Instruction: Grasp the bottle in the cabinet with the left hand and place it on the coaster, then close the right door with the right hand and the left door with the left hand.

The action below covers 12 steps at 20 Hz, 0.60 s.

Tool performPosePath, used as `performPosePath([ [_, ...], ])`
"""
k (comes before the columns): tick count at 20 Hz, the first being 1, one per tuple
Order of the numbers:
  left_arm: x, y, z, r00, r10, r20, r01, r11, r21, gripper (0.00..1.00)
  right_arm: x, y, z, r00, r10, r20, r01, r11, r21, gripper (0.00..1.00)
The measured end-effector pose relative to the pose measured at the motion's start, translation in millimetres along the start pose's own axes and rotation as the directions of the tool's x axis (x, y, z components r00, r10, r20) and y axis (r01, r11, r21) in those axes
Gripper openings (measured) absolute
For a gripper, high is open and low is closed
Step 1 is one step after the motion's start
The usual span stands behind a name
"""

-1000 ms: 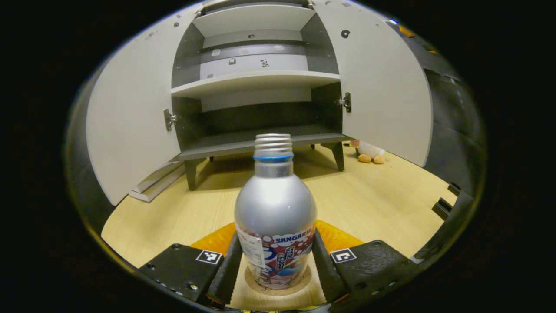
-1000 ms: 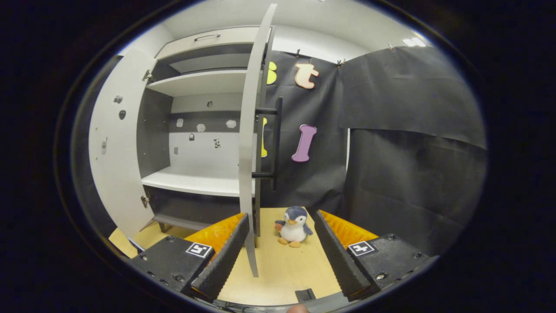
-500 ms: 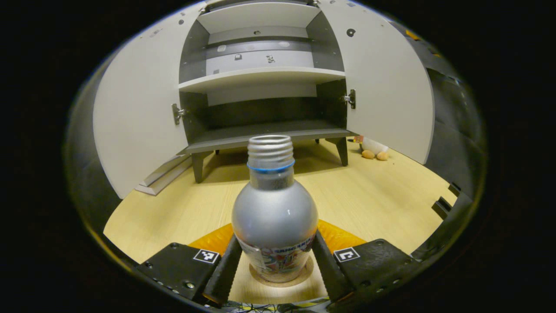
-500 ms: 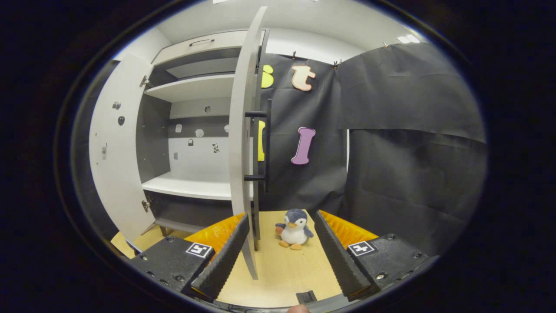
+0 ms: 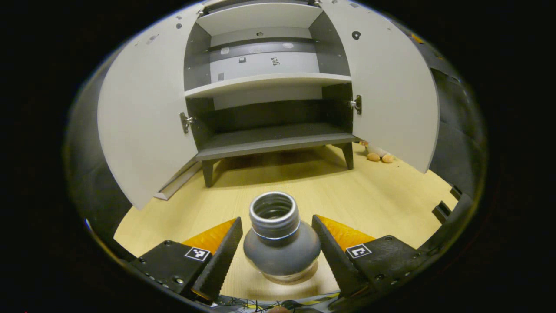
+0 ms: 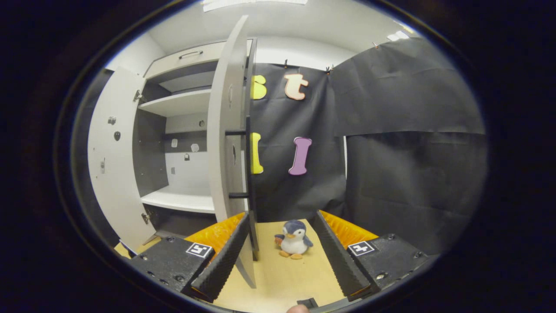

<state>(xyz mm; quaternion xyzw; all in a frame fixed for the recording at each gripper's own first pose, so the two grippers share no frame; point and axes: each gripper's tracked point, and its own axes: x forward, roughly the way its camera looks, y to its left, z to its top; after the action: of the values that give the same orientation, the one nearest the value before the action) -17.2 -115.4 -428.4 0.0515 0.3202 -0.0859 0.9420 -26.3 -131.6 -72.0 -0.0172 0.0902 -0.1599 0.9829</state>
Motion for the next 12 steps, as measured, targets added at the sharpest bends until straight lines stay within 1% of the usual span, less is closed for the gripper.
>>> performPosePath([
  [1, -2, -6, 0, 0.999, -0.024, -0.022, 0.024, 1.000, -0.014, 0.98, 1, -3, 6, 1.000, -0.001, 0.015, 0.000, 1.000, 0.004, 0.96],
  [2, -5, -6, 7, 0.999, -0.029, -0.022, 0.029, 0.999, -0.027, 0.98, 3, -6, 12, 0.999, -0.007, 0.032, 0.007, 1.000, 0.006, 0.98],
  [4, -8, -4, 23, 1.000, -0.021, -0.002, 0.021, 1.000, -0.020, 0.98, 8, -15, 19, 0.999, -0.020, 0.041, 0.020, 1.000, 0.001, 0.99],
  [5, -9, -3, 31, 1.000, -0.017, 0.006, 0.017, 1.000, -0.015, 0.98, 10, -16, 25, 0.999, -0.015, 0.051, 0.015, 1.000, 0.008, 0.99],
  [6, -12, -3, 40, 1.000, -0.018, 0.015, 0.018, 1.000, -0.016, 0.98, 12, -16, 32, 0.998, -0.013, 0.060, 0.013, 1.000, 0.010, 0.96],
  [7, -14, -2, 49, 0.999, -0.019, 0.027, 0.020, 1.000, -0.018, 0.98, 15, -18, 39, 0.997, -0.008, 0.072, 0.007, 1.000, 0.014, 0.99],
  [8, -18, 0, 60, 0.999, -0.019, 0.046, 0.020, 1.000, -0.021, 0.98, 19, -18, 49, 0.996, -0.005, 0.090, 0.003, 1.000, 0.021, 0.96],
  [9, -21, 1, 71, 0.998, -0.019, 0.061, 0.020, 0.999, -0.025, 0.98, 22, -19, 57, 0.994, -0.003, 0.111, 0.000, 1.000, 0.028, 0.99],
  [10, -25, 3, 80, 0.997, -0.022, 0.072, 0.024, 0.999, -0.030, 0.98, 26, -17, 64, 0.992, 0.000, 0.127, -0.004, 0.999, 0.035, 0.96],
  [11, -29, 2, 88, 0.996, -0.040, 0.076, 0.042, 0.999, -0.032, 0.98, 30, -17, 67, 0.991, 0.001, 0.133, -0.006, 0.999, 0.036, 0.98],
  [12, -34, 0, 93, 0.996, -0.059, 0.074, 0.061, 0.997, -0.036, 0.98, 34, -16, 71, 0.990, 0.003, 0.139, -0.008, 0.999, 0.037, 0.96],
])
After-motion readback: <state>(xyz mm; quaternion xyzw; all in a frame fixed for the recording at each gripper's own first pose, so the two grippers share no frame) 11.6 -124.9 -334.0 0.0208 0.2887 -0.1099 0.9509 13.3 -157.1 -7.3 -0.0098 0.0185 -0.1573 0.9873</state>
